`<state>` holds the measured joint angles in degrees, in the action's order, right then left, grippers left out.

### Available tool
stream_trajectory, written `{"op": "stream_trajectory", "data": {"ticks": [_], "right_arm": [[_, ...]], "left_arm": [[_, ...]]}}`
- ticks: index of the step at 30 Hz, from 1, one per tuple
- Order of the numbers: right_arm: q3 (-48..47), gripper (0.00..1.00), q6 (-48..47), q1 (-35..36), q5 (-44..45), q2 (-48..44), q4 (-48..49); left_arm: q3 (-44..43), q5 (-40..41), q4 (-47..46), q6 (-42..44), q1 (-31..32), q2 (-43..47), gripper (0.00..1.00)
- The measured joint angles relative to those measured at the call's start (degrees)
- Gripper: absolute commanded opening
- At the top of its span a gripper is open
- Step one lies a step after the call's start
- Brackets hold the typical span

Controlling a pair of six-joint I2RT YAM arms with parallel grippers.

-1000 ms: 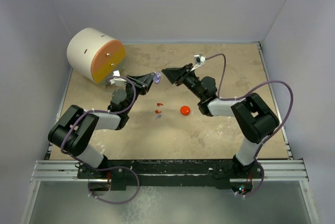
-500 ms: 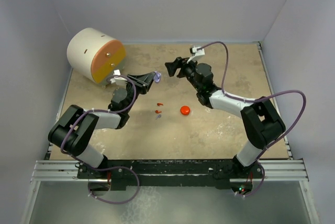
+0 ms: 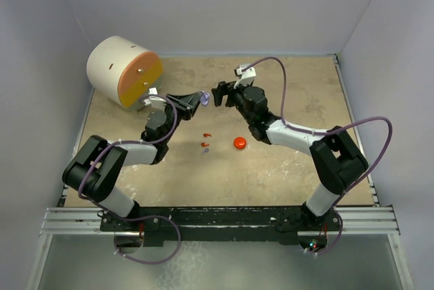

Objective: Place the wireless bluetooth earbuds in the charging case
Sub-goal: Adjust the earbud with the charging case.

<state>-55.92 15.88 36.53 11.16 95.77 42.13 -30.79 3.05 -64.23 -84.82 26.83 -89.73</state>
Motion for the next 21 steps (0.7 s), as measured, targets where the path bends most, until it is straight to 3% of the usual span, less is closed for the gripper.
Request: {"op": "stream_trajectory", "data": {"ticks": [21], "right_arm": [[0.02, 0.86, -1.60, 1.90, 0.87, 0.00, 0.22]], "left_arm": [[-0.81, -0.92, 1.79, 0.20, 0.00, -0.44, 0.00]]}}
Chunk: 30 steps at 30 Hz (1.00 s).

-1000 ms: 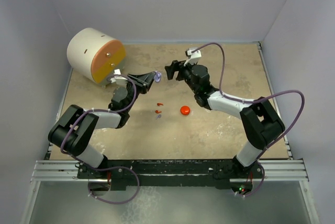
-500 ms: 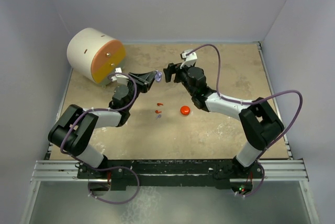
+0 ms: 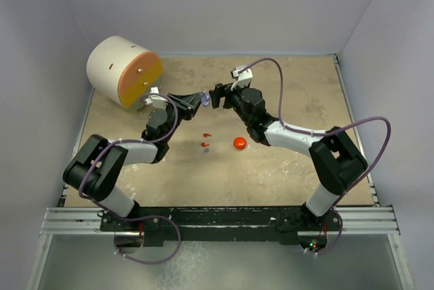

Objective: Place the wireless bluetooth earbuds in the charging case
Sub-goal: Adjust the earbud with the charging case.

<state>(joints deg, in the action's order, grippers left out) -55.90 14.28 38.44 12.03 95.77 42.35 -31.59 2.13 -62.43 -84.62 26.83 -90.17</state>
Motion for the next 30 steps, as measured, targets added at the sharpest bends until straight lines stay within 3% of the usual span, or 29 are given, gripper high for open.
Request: {"op": "stream_trajectory", "data": {"ticks": [30], "right_arm": [[1.49, 0.86, -0.94, 1.05, -1.20, -0.61, 0.85]], "left_arm": [[-1.20, -0.44, 0.61, 0.24, 0.00, -0.81, 0.00]]}}
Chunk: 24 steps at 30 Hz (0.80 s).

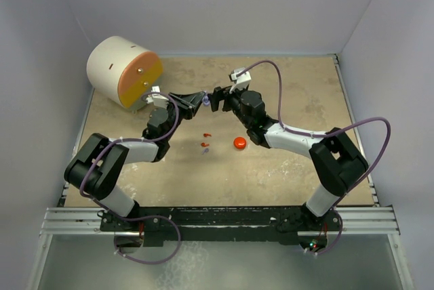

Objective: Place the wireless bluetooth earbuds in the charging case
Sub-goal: Adjust the earbud with the charging case.

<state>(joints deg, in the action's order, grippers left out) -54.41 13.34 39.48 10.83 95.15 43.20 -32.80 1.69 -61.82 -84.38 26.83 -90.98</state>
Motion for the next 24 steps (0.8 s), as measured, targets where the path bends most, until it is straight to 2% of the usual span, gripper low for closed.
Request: {"op": "stream_trajectory", "data": {"ticks": [24], "right_arm": [[0.04, 0.86, -1.60, -0.09, -0.13, 0.00, 0.04]], "left_arm": [[-0.83, -0.81, 0.22, 0.00, -0.02, -0.94, 0.00]]}}
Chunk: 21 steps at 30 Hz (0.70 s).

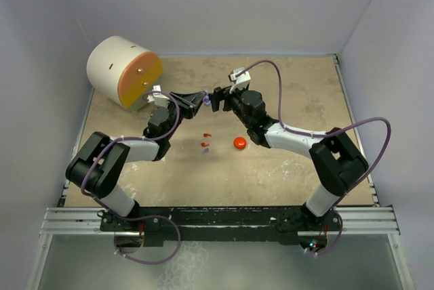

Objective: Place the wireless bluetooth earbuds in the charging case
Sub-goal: Adjust the earbud with the charging case.

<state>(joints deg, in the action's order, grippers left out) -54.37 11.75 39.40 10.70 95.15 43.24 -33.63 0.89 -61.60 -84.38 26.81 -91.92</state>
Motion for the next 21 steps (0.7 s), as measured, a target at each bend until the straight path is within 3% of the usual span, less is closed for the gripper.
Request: {"op": "stream_trajectory", "data": {"ticks": [21], "right_arm": [[0.17, 0.86, -3.65, -0.42, -1.33, -1.16, 0.39]], "left_arm": [[-1.75, -2.01, 1.33, 0.17, -0.17, -0.02, 0.00]]}}
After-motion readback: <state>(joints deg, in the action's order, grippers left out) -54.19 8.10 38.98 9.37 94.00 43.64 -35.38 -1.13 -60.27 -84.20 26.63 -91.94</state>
